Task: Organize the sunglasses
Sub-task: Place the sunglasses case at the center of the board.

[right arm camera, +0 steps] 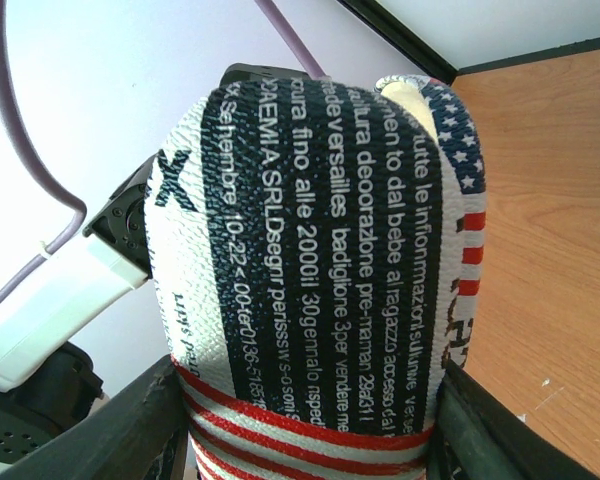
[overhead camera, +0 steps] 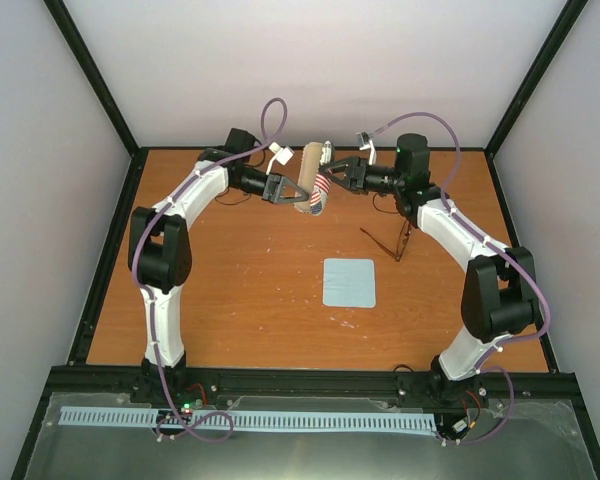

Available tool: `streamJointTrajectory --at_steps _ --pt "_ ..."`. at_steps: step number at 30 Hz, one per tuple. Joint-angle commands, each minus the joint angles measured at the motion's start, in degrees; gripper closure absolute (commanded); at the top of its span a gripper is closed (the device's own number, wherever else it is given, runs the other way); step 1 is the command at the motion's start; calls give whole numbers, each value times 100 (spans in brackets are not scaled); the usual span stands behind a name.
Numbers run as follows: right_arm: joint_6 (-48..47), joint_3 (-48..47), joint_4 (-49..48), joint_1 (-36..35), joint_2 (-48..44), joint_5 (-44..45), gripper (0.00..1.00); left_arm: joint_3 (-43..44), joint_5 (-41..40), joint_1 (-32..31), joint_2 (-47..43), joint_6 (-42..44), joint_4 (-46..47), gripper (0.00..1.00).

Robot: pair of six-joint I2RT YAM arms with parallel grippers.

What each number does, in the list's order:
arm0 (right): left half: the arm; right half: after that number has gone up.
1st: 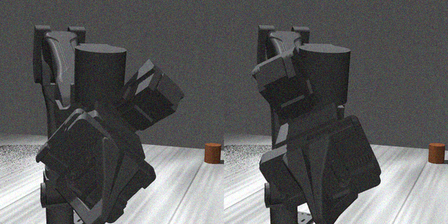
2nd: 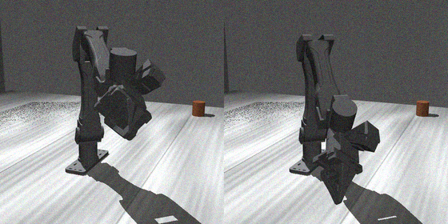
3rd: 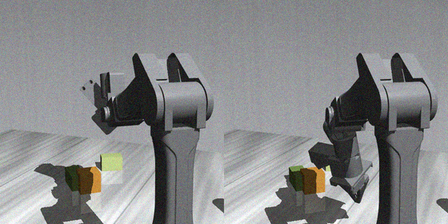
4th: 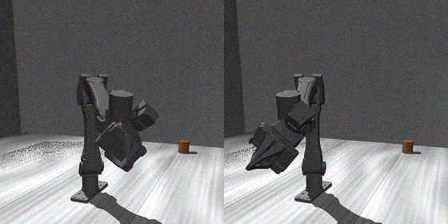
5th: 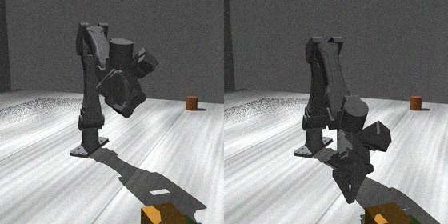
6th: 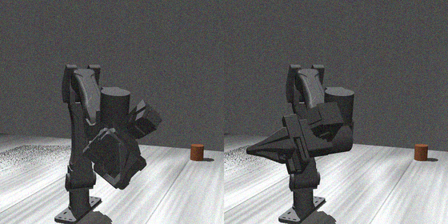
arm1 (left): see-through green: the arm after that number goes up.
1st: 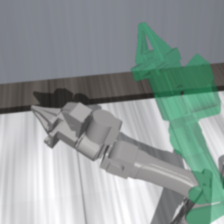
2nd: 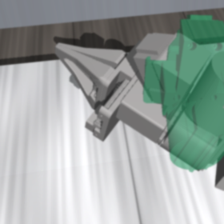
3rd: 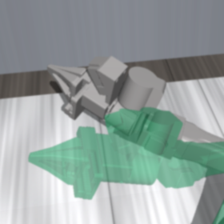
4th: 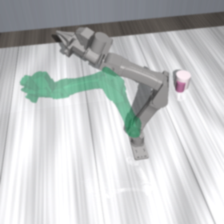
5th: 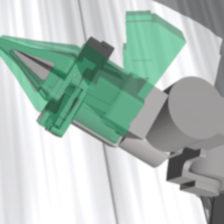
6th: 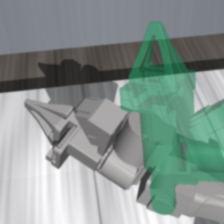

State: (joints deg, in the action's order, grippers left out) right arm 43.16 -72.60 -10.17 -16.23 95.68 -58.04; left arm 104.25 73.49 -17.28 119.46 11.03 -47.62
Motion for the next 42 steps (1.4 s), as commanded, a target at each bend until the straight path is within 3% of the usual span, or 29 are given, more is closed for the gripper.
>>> streamJointTrajectory --at_steps 1,9,15,16,17,19,20,25,29,34,37,42 --pt "101 -158 -369 -55 -28 -76 88 31 156 -38 -48 -136 171 67" --pt "-87 -79 -121 -72 -4 -25 83 484 162 -39 50 69 -332 98" --pt "-120 105 -99 -73 36 95 73 1401 -312 -18 336 575 -1281 100" --pt "-153 118 -44 -72 40 134 67 1545 -422 -9 371 653 -1413 99" --pt "-205 130 53 -68 61 171 54 1678 -549 4 402 694 -1531 99" --pt "-359 132 341 -62 74 273 23 1945 -802 34 442 870 -1803 99" --pt "-454 126 514 -46 72 348 2 2104 -993 44 468 958 -1937 99" --pt "-780 473 1432 207 -436 995 0 2638 -2331 85 523 1852 -2666 100" --pt "-1307 754 2725 735 -1145 2237 0 2394 -3848 76 462 2903 -2728 99" --pt "-2007 390 3853 998 -1311 3261 0 1710 -5812 -3 399 4195 -1929 100" --pt "-2128 105 4057 998 -1132 3294 0 1277 -6860 -162 342 4801 -1277 100" --pt "-2088 20 3908 999 -1010 3214 0 991 -7871 -456 498 5199 -582 99"
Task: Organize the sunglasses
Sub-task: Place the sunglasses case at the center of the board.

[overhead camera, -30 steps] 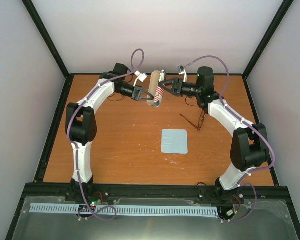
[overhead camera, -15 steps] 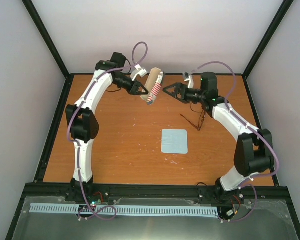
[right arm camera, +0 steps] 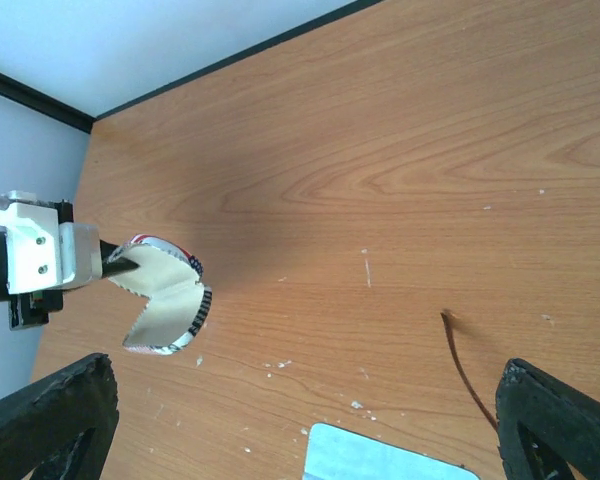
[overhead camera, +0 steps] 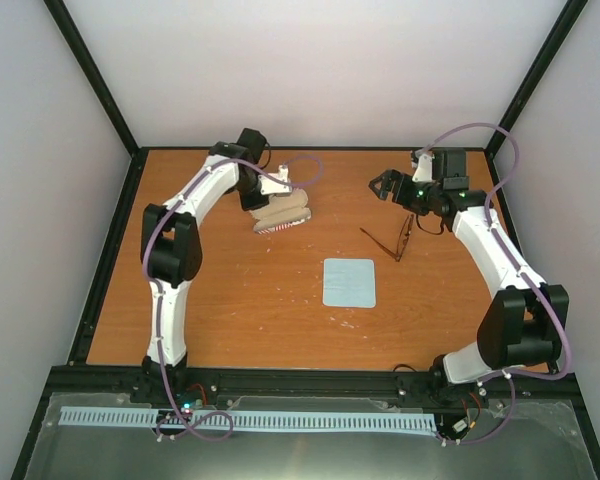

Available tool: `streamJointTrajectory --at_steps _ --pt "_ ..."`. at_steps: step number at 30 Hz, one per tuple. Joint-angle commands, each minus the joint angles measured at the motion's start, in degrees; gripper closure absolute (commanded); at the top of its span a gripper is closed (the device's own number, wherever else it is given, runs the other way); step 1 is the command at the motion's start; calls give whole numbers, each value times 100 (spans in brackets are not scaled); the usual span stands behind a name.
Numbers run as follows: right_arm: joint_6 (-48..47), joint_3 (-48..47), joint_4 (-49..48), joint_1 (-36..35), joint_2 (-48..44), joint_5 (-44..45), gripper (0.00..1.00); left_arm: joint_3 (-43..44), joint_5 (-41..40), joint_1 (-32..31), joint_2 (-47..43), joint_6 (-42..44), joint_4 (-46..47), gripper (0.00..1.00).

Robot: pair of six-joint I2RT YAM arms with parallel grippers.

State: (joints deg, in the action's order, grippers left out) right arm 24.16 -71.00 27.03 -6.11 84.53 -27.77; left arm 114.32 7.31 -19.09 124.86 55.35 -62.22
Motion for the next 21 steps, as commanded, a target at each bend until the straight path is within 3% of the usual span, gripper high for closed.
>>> streamJointTrajectory --at_steps 1,11,21 --pt "-184 -125 165 -13 111 186 0 -76 -1406 -331 -2 774 1018 99" --pt "-307 -15 139 -13 178 144 0 -910 -1888 -791 244 856 1893 98" --pt "-305 97 56 -13 201 80 0 -1085 -2244 -858 493 986 2338 92"
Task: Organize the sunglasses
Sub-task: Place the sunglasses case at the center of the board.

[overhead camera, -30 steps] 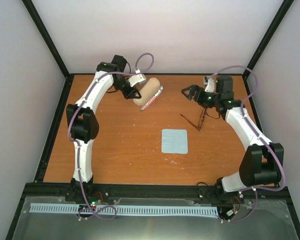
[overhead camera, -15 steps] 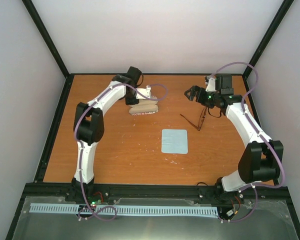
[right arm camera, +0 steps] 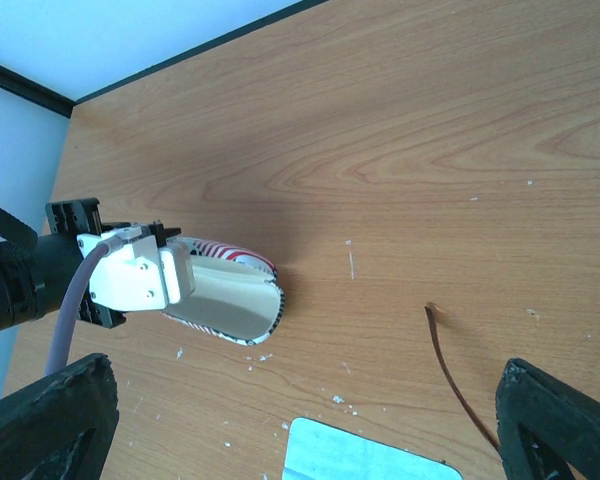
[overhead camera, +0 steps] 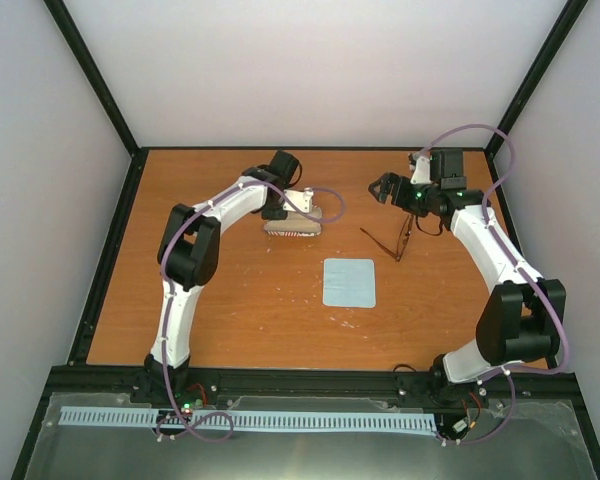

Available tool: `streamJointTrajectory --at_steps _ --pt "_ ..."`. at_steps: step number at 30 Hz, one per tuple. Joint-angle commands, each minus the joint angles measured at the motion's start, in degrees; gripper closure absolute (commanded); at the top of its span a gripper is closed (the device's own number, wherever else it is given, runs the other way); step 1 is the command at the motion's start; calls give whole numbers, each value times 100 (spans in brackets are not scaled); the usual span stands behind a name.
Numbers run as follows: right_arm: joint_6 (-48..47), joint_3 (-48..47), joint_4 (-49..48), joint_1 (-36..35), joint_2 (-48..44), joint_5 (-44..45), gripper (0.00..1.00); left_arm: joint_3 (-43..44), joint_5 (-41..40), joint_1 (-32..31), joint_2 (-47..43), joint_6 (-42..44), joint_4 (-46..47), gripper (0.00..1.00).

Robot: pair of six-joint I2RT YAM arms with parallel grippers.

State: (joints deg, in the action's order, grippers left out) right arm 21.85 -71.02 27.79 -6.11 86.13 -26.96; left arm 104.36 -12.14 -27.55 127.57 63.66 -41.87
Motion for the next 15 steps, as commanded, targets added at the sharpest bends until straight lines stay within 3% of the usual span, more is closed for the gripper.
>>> streamJointTrajectory --at_steps 1,8,15 --pt "-73 110 -26 -13 39 -2 0 -95 -321 -25 224 130 313 92" --pt "-88 199 -30 -13 35 -90 0 -307 -239 -130 -111 -210 383 75" --pt "-133 254 2 -13 -4 -106 0 -839 -224 -245 -639 -476 682 38"
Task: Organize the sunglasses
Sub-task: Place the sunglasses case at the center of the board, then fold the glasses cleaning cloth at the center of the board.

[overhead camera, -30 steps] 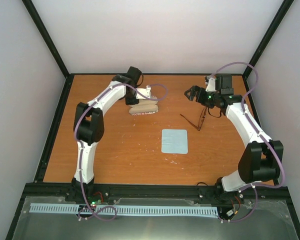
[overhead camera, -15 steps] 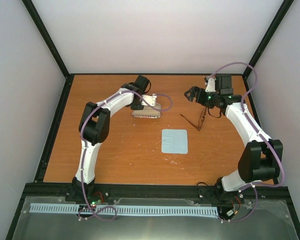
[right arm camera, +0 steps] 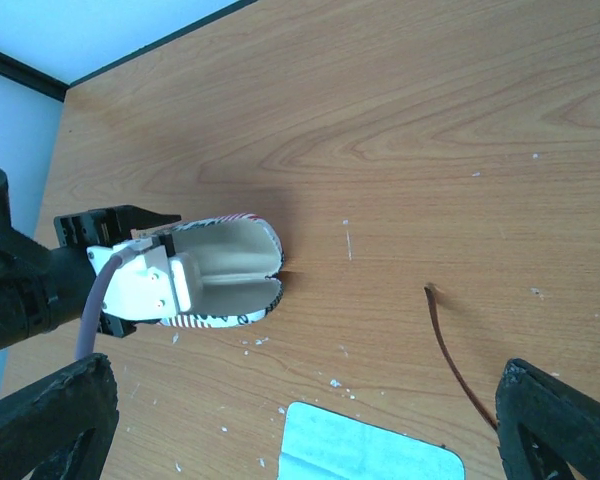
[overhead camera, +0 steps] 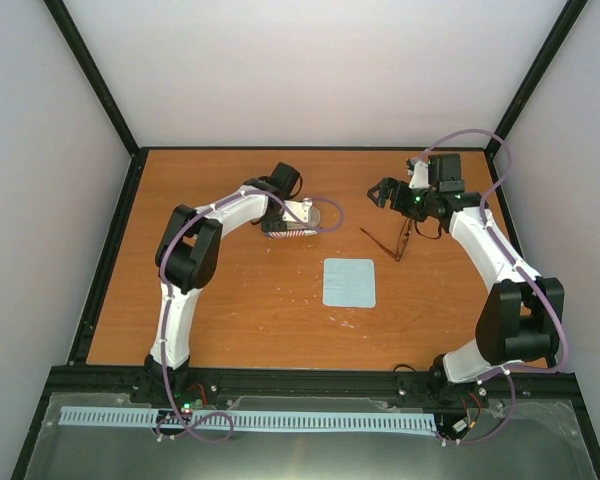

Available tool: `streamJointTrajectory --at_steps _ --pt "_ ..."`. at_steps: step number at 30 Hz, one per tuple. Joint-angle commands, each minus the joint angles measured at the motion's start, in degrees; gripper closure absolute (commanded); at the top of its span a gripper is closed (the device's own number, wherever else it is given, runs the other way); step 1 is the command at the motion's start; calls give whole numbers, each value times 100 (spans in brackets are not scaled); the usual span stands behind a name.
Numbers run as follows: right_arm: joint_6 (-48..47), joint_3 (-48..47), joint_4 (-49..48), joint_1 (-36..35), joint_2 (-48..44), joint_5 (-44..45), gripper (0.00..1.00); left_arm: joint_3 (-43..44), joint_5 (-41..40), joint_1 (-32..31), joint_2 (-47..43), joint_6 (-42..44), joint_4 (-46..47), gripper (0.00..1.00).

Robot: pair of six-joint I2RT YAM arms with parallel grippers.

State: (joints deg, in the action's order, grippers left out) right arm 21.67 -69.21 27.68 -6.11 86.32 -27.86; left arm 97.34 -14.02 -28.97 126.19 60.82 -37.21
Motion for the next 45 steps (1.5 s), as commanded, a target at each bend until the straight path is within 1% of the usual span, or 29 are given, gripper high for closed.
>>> streamJointTrajectory --at_steps 1,3,4,9,12,14,15,16,17,18,19,20,22,24,27,32,34,38,45 --pt "-124 83 17 -13 -53 1 0 -178 -52 -108 -564 -251 261 35" --pt "-131 121 63 -13 -127 69 0 -234 -93 -108 -728 -351 356 27" --pt "-150 138 88 -13 -167 104 0 -260 -109 -109 -801 -415 411 24" --pt "-271 182 330 -22 -390 327 0 -413 -238 -104 -1153 -638 846 19" --pt "-385 304 499 -36 -518 417 1 -463 -243 -122 -1373 -775 1127 19" --pt "-492 426 642 -87 -586 432 6 -384 -94 -180 -1506 -945 1104 21" --pt "-549 494 728 -131 -617 445 14 -319 82 -236 -1574 -1070 991 24" --pt "-596 557 809 -196 -630 447 24 -242 320 -311 -1650 -1231 819 27" --pt "-637 625 903 -283 -632 454 40 -166 612 -408 -1719 -1448 523 33" --pt "-676 696 1016 -372 -630 494 57 -73 1033 -501 -1785 -1652 269 36" --pt "-700 754 1091 -480 -615 564 64 -56 1411 -608 -1854 -1891 87 39" --pt "-716 812 1183 -570 -588 623 65 -69 1779 -709 -1913 -2132 -36 43" --pt "-768 895 1378 -714 -448 730 61 -165 2429 -952 -1953 -2478 -243 47" --pt "-816 969 1521 -865 -260 849 59 -364 2651 -1183 -1906 -2734 -261 48" --pt "-870 996 1676 -1093 23 1094 60 -706 2739 -1394 -1889 -2972 -111 49" --pt "-875 946 1798 -1132 647 1293 57 -883 2782 -1409 -1744 -3205 -39 49" --pt "-845 901 1792 -1130 880 1383 60 -931 2811 -1408 -1669 -3275 0 49" --pt "-774 705 1775 -1136 1220 1642 63 -1077 2866 -1409 -1634 -3442 208 49" --pt "-743 246 1596 -1154 1691 1729 59 -1159 2819 -1407 -1628 -3590 366 49"
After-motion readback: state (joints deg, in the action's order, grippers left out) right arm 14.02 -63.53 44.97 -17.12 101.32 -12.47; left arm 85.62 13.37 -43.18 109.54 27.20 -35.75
